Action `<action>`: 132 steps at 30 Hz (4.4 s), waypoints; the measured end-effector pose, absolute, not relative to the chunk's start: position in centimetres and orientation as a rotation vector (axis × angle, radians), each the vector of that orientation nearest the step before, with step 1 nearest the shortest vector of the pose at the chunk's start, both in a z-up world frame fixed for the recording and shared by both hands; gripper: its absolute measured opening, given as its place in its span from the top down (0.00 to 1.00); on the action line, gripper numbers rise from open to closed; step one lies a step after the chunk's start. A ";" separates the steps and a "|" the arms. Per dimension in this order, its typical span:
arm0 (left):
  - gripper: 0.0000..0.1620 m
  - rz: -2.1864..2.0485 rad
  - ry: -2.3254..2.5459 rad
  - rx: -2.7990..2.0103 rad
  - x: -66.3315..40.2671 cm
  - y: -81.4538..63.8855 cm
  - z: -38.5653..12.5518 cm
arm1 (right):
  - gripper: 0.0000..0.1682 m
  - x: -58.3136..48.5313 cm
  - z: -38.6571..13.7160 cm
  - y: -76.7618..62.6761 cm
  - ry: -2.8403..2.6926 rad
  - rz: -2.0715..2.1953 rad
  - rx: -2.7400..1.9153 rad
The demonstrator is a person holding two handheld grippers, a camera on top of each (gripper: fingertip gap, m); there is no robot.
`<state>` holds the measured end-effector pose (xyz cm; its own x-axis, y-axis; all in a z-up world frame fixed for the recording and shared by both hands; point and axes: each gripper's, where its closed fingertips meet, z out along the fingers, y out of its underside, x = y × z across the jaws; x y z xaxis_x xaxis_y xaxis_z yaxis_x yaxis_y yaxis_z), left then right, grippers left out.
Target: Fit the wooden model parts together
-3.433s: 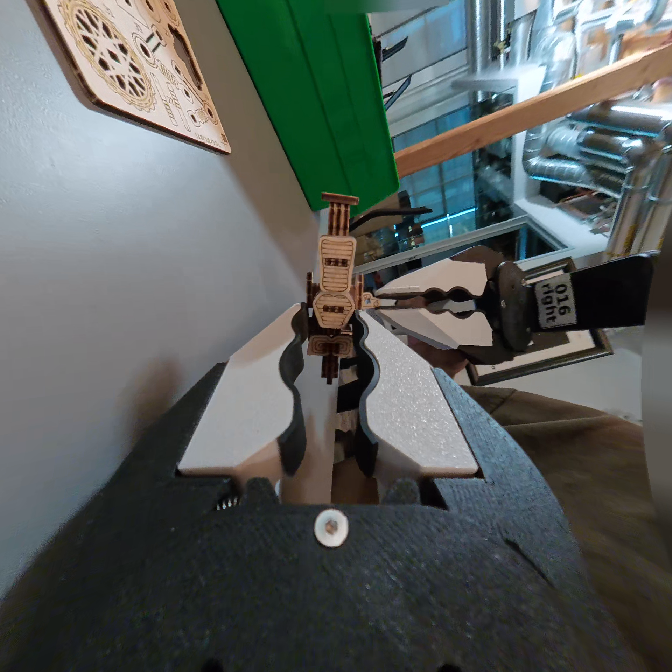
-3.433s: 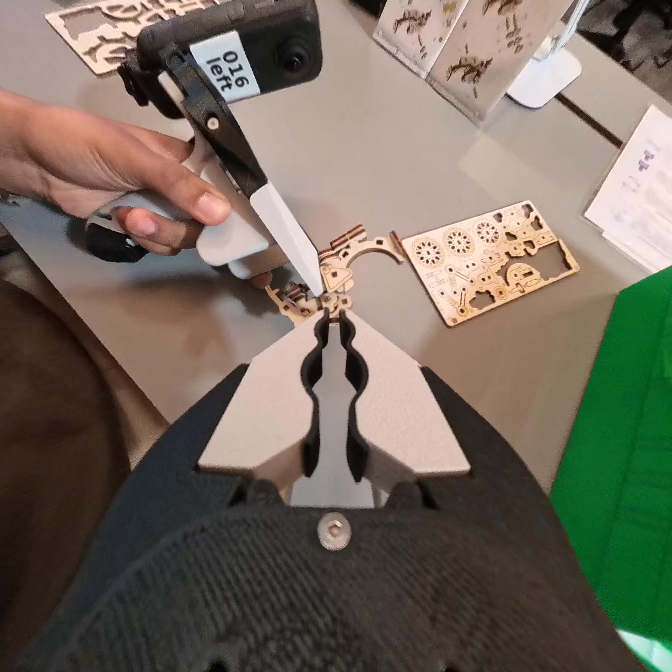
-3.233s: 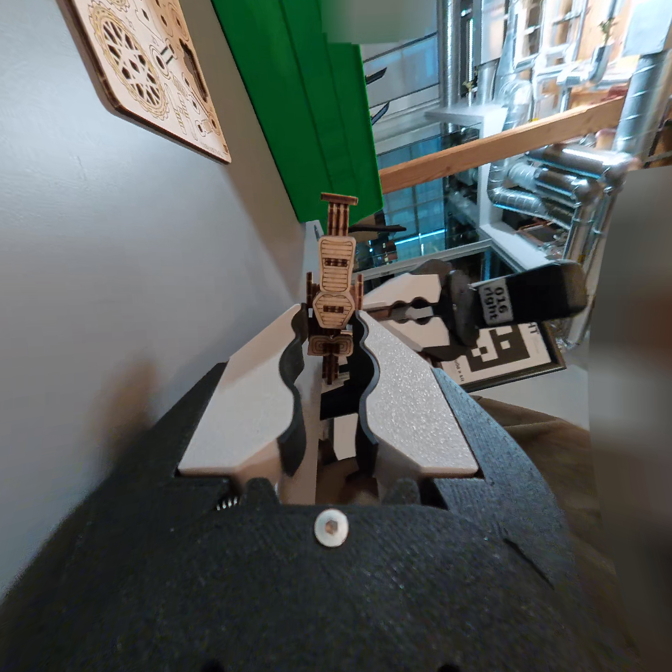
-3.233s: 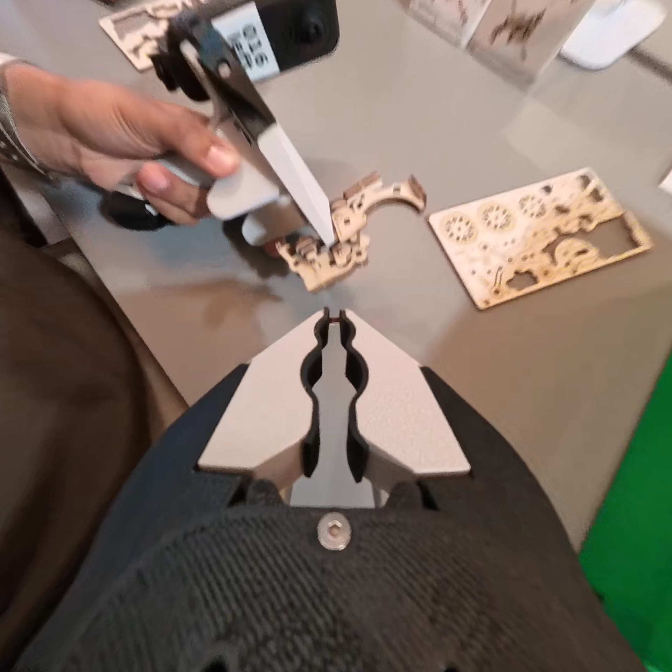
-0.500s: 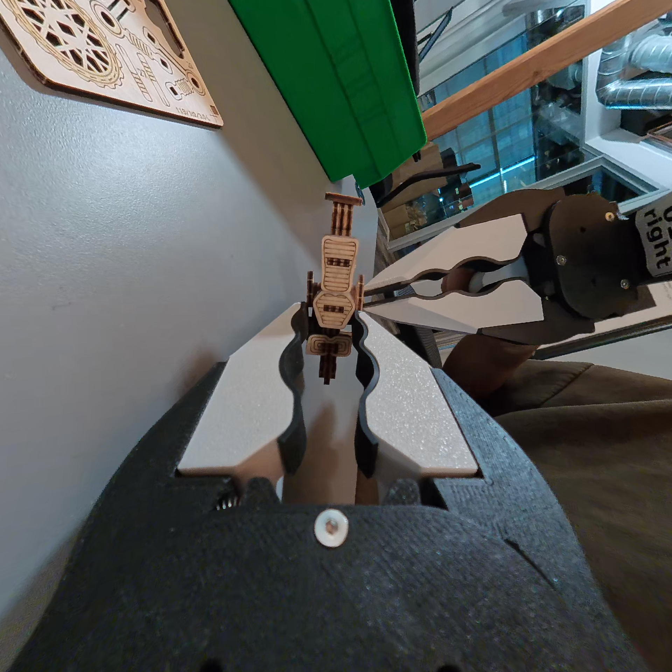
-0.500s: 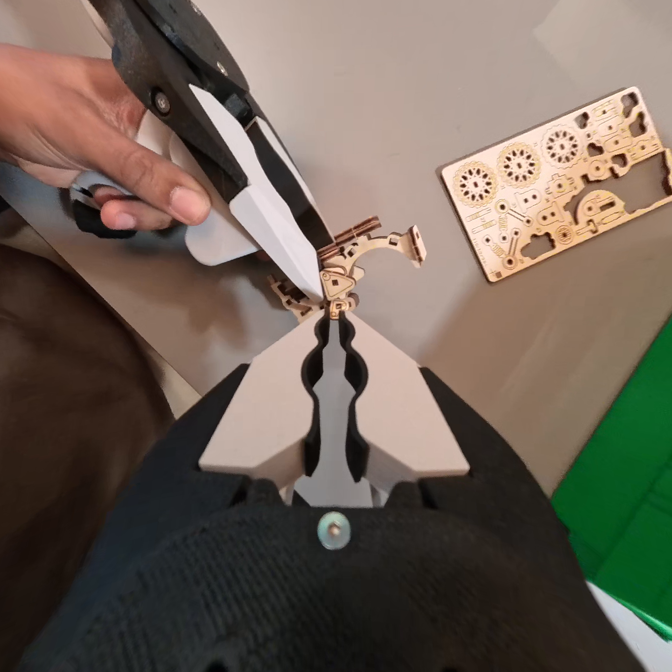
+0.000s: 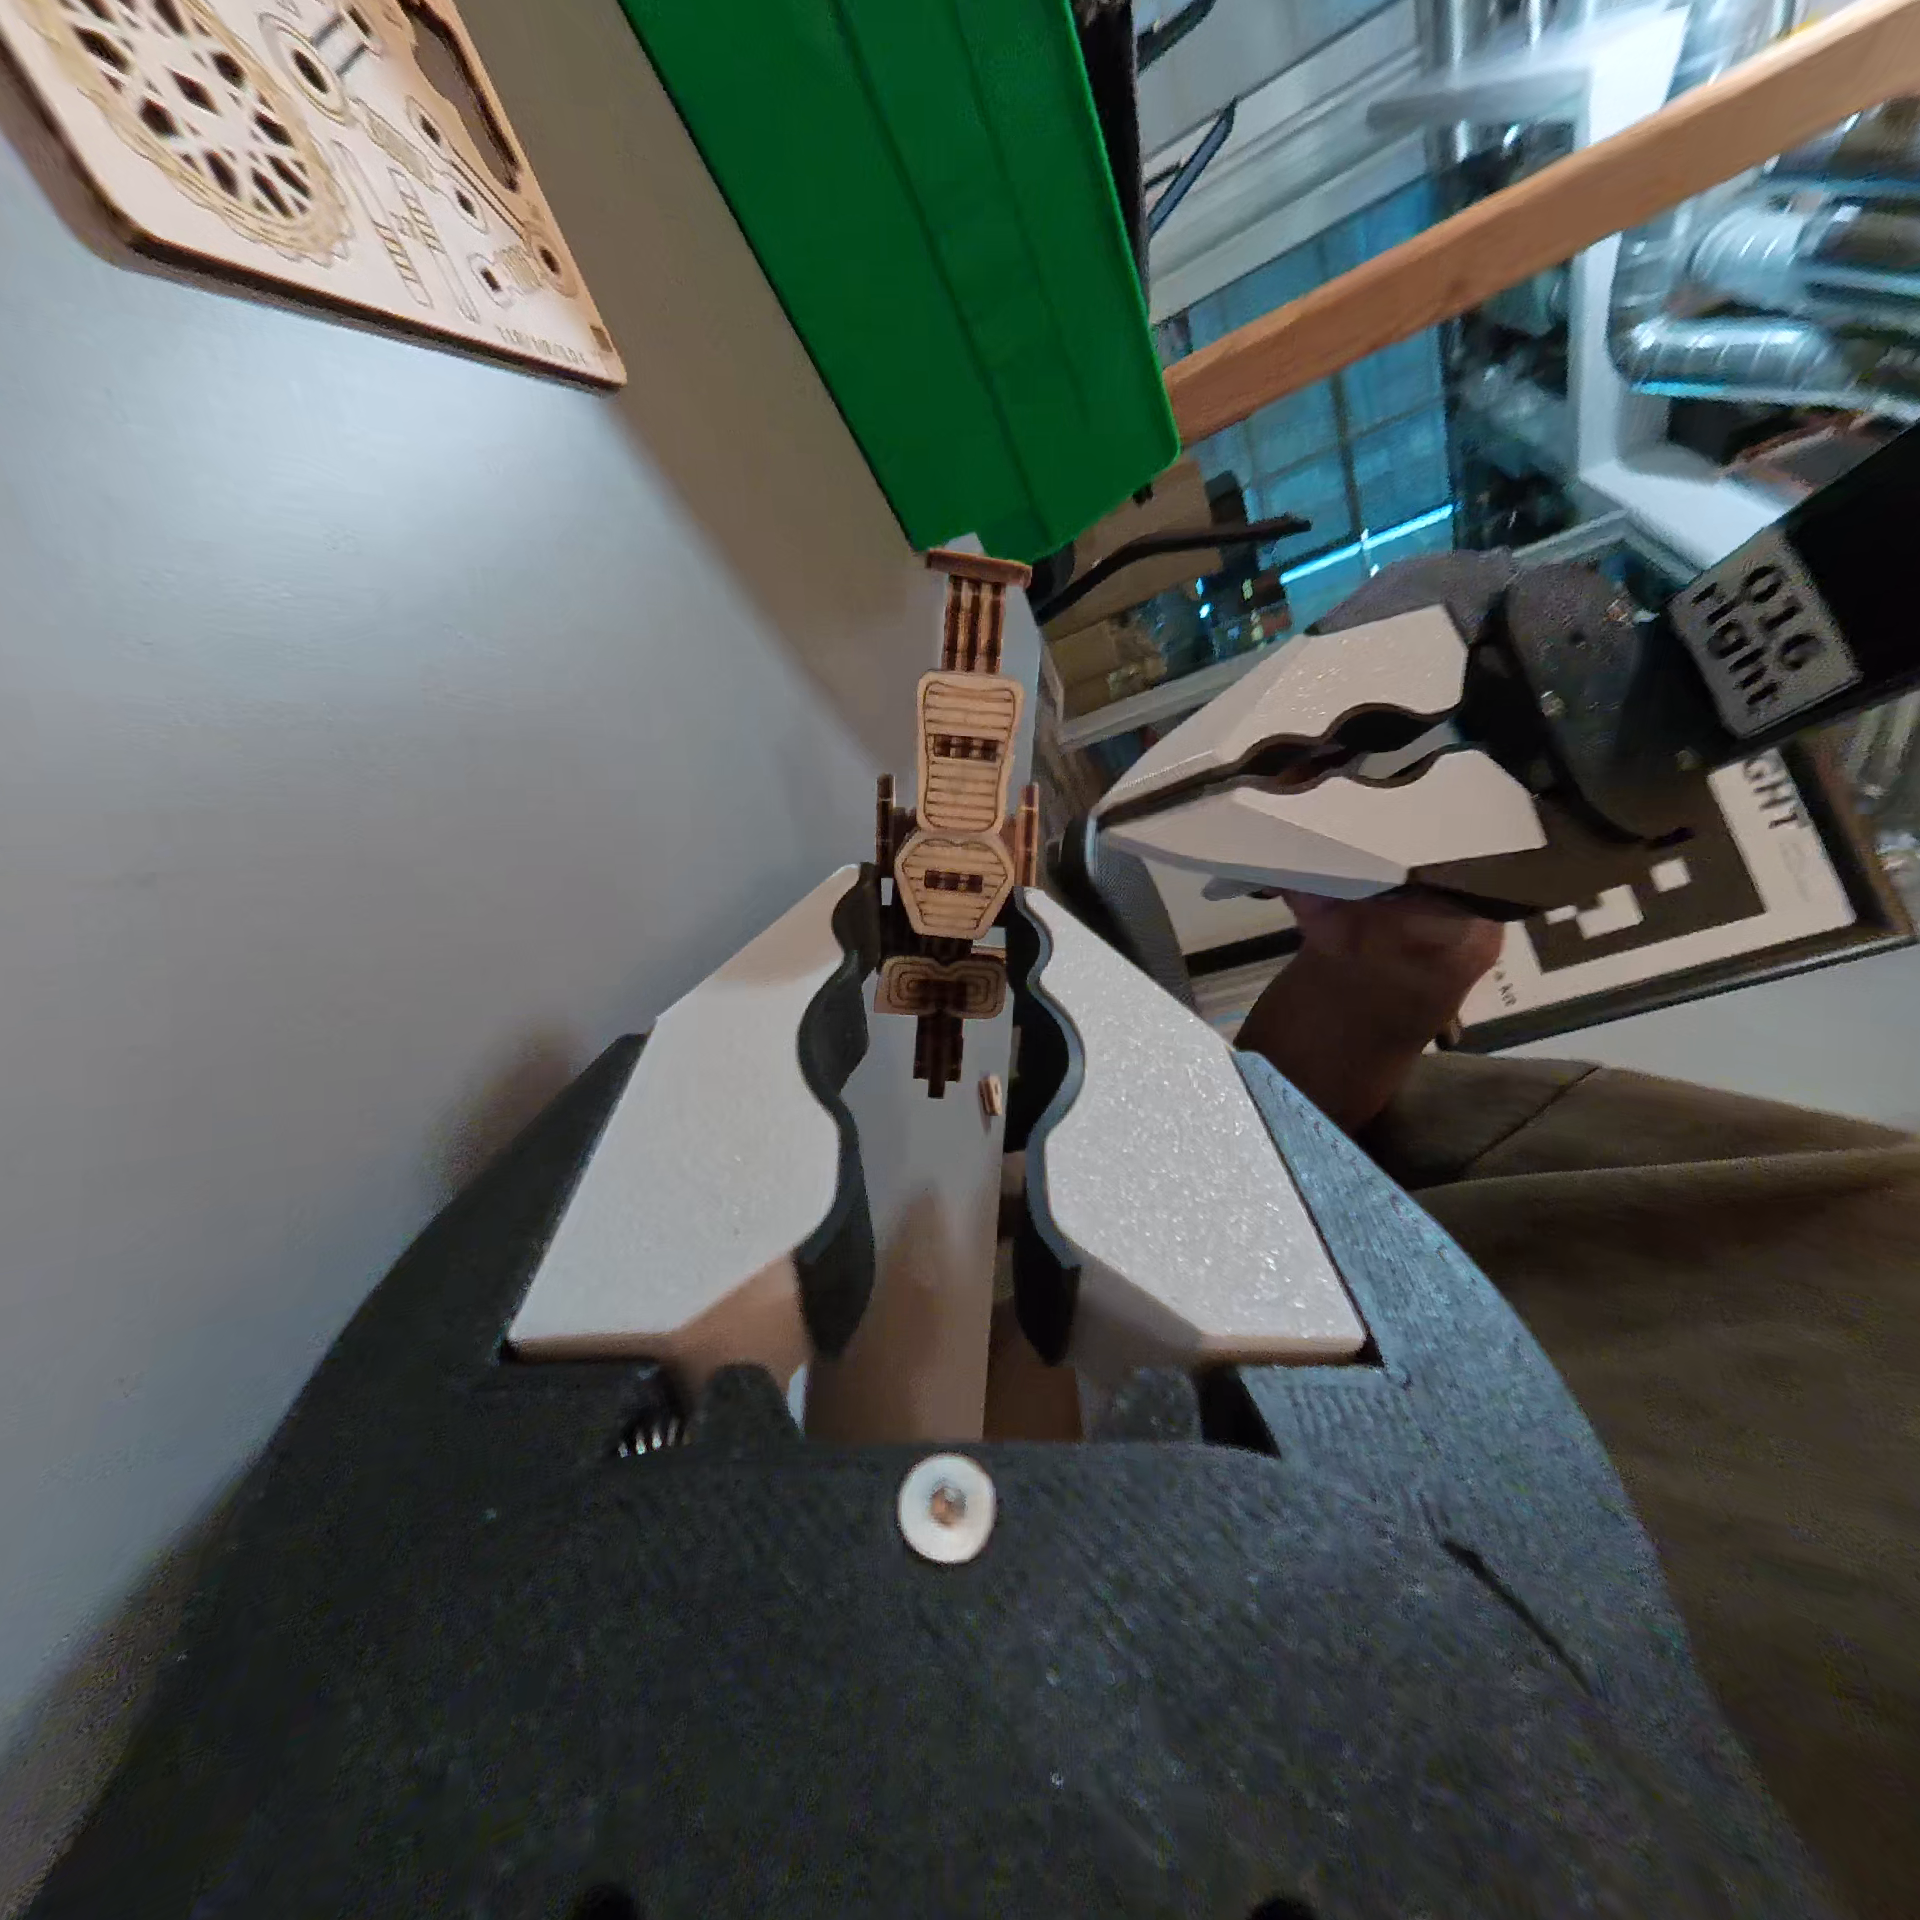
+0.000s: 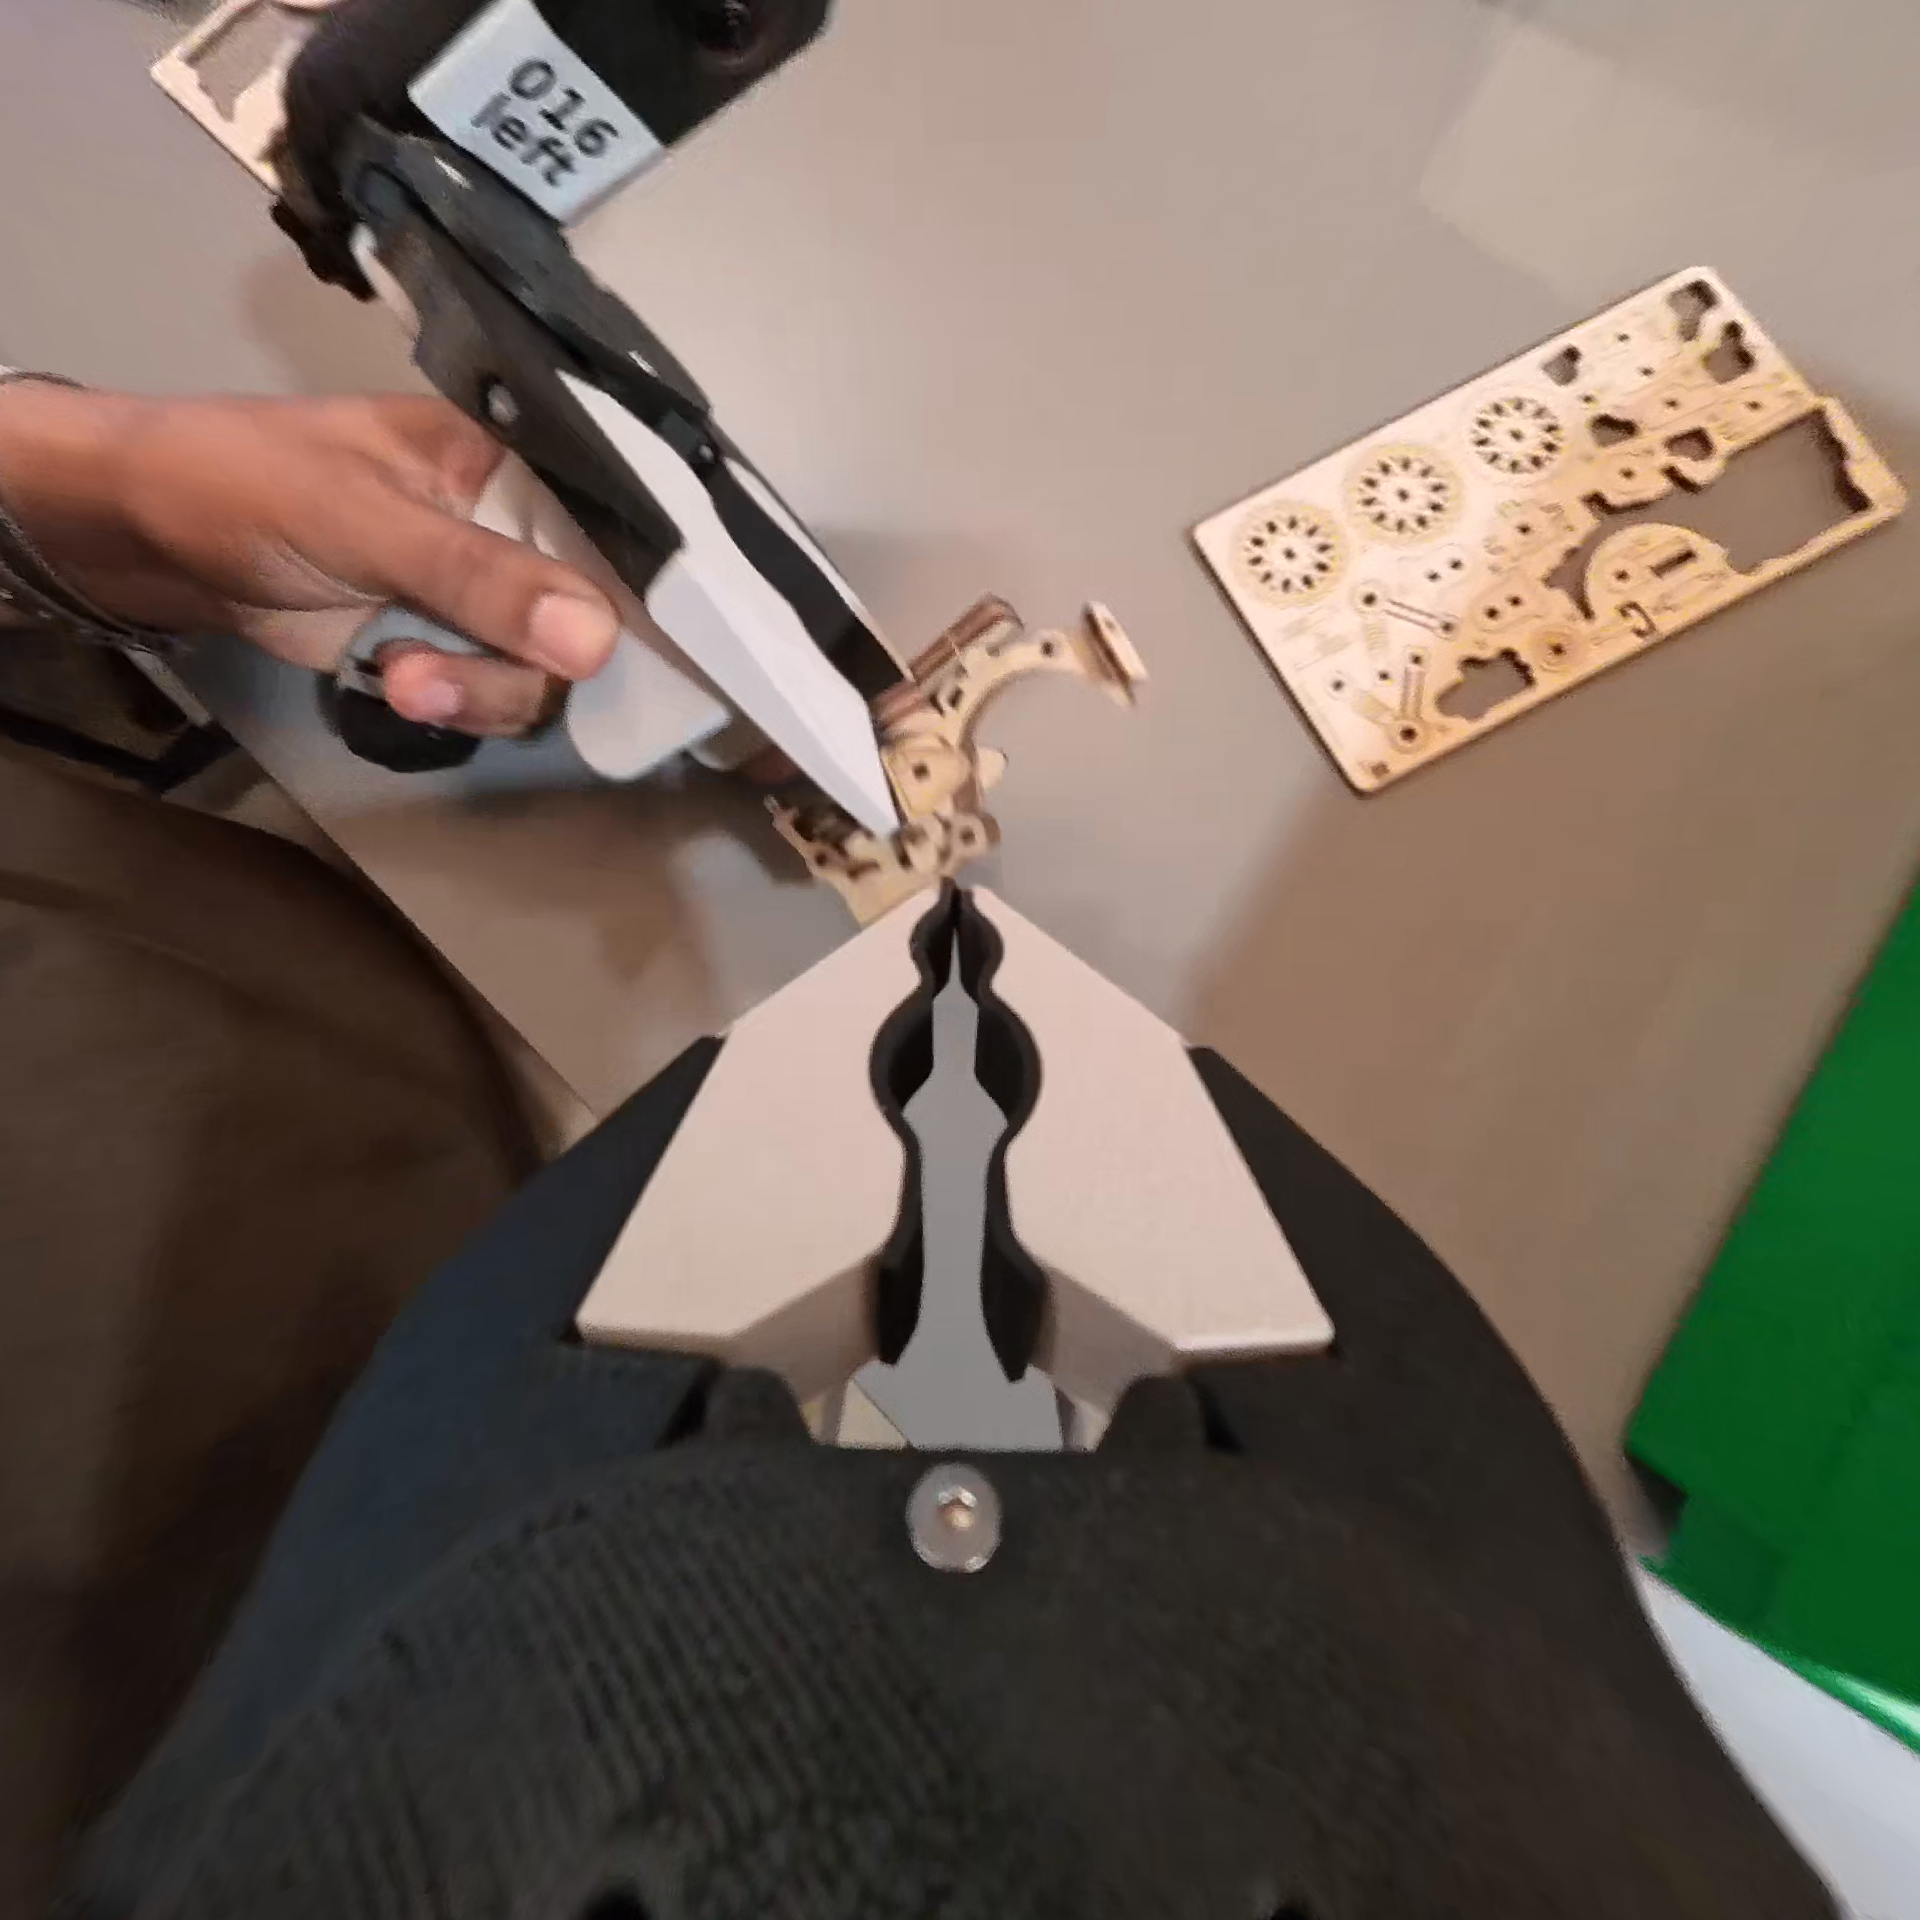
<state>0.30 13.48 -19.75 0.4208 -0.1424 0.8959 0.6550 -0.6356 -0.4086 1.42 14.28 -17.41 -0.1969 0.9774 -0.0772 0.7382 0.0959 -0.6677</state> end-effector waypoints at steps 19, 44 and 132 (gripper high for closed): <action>0.86 -1.280 -0.548 -1.838 -1.8 13.9 -19.7 | 1.00 10.9 -23.8 9.2 -2.477 0.677 -1.759; 0.86 -1.312 -0.541 -1.818 -1.7 13.7 -19.5 | 0.88 7.6 -23.8 11.2 -2.275 0.810 -1.579; 0.86 -1.091 -0.730 -1.592 -11.7 11.9 -18.2 | 0.85 -6.1 -23.7 10.9 -2.161 0.939 -1.280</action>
<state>-11.73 11.91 -18.22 0.4038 -0.0637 0.9126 0.8678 -0.2890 -0.4042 -6.09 10.90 -23.73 -0.4640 0.8849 0.0406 0.5743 0.3354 -0.7468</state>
